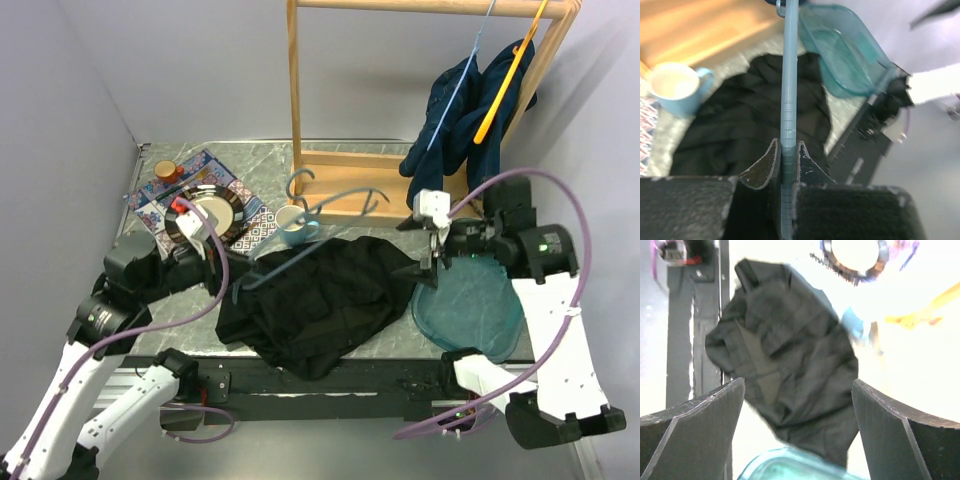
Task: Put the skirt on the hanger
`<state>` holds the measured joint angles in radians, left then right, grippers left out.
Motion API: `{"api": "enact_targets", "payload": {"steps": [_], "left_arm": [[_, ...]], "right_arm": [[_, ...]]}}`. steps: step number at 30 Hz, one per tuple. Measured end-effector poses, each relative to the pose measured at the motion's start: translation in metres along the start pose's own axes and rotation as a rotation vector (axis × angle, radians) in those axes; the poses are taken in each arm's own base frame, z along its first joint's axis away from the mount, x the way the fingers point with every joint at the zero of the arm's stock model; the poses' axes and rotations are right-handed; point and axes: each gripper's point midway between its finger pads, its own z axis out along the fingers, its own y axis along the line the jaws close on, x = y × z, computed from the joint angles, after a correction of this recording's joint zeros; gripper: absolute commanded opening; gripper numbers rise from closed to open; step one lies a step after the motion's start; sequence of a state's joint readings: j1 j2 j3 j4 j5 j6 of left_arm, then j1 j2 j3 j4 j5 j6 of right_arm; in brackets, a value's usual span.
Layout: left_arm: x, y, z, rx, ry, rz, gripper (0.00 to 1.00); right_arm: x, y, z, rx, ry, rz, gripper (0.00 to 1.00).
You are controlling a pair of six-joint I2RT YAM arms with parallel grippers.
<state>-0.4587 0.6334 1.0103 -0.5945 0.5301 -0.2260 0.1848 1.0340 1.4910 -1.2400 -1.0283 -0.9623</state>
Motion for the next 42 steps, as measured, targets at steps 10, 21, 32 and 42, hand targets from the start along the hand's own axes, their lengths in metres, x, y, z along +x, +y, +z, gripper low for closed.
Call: {"api": "enact_targets", "payload": {"steps": [10, 21, 32, 42], "left_arm": [[0.024, -0.036, -0.003, 0.211, 0.087, -0.076, 0.01], [0.056, -0.056, 0.011, 0.345, 0.223, -0.113, 0.01], [0.065, -0.052, 0.03, 0.332, 0.284, -0.071, 0.01], [0.056, -0.057, 0.033, 0.36, 0.237, -0.028, 0.01]], "right_arm": [[-0.024, 0.01, 0.037, -0.146, 0.021, 0.021, 0.94], [0.002, 0.02, 0.062, -0.226, 0.077, 0.131, 0.86], [0.049, 0.065, 0.077, -0.37, 0.153, 0.302, 0.56], [0.048, 0.075, 0.066, -0.342, 0.091, 0.33, 0.0]]}}
